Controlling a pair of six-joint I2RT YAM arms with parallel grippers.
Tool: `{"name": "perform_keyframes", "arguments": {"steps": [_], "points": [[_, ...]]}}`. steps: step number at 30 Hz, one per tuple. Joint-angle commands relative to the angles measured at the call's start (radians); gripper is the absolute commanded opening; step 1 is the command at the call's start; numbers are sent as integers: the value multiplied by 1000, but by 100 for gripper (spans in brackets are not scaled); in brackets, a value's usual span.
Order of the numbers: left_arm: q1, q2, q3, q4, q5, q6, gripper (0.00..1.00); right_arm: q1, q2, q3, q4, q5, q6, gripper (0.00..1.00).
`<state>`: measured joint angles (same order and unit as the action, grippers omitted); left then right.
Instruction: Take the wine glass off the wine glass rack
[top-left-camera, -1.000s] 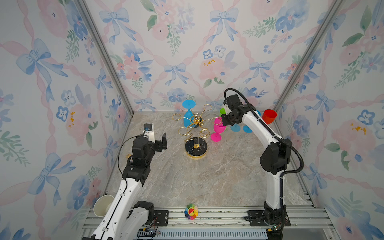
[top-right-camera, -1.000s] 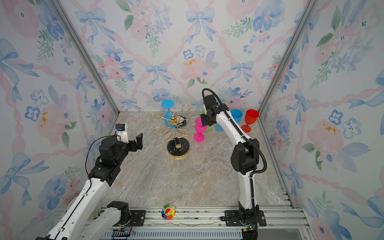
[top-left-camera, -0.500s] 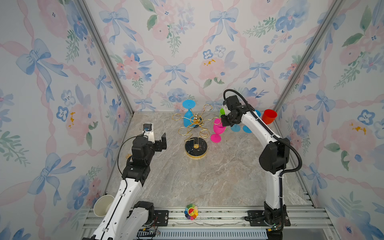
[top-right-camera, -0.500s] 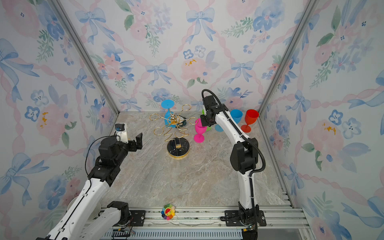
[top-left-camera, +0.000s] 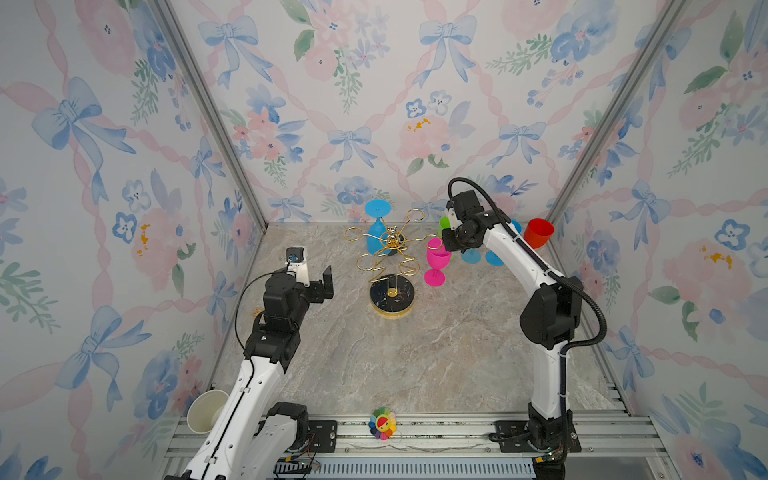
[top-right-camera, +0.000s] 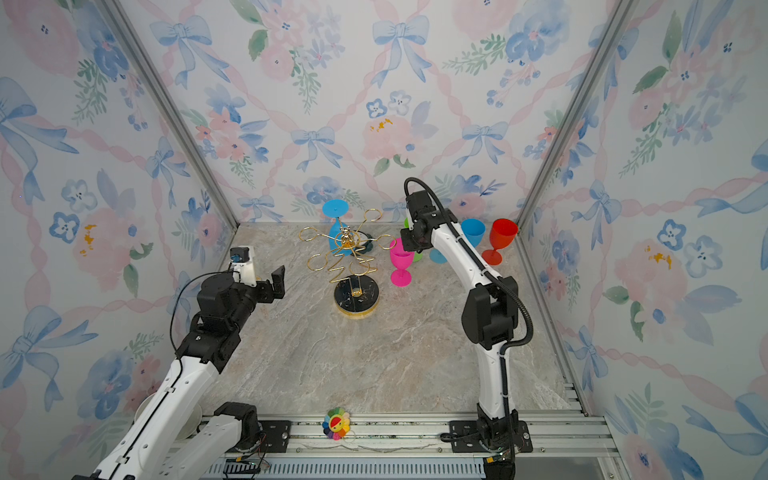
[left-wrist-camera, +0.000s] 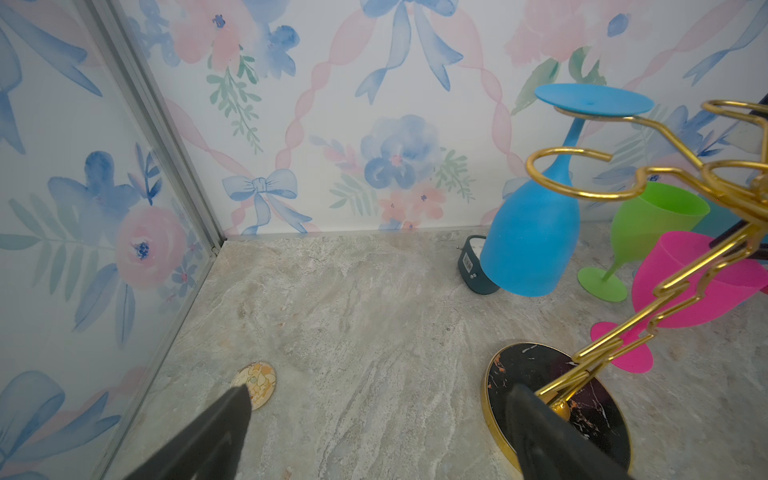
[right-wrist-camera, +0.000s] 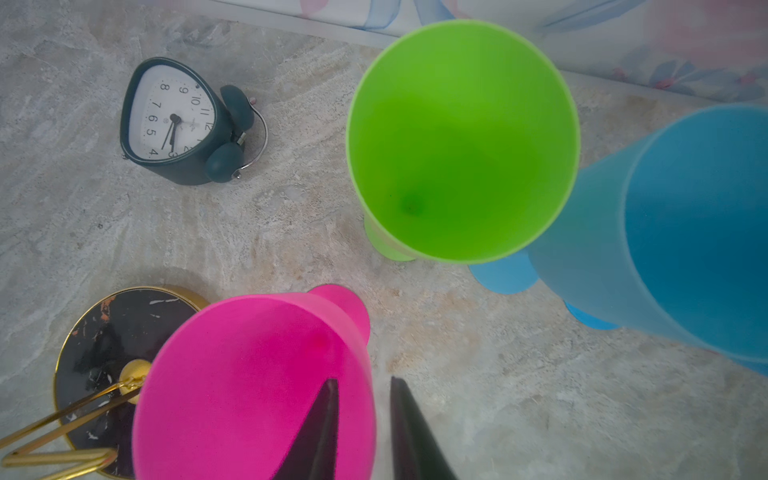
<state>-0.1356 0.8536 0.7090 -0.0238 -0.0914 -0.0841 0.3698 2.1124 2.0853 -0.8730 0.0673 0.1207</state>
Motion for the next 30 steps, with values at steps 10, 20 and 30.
{"name": "perform_keyframes", "arguments": {"steps": [10,20,30], "points": [[32,-12,-9,15,39,-22,98,-13,-367,-284,237,0,25,61],[83,0,7,12,123,-49,98,-20,-764,-720,427,-18,28,80],[166,95,77,9,315,-164,98,-17,-1023,-1015,491,-116,35,83]]}}
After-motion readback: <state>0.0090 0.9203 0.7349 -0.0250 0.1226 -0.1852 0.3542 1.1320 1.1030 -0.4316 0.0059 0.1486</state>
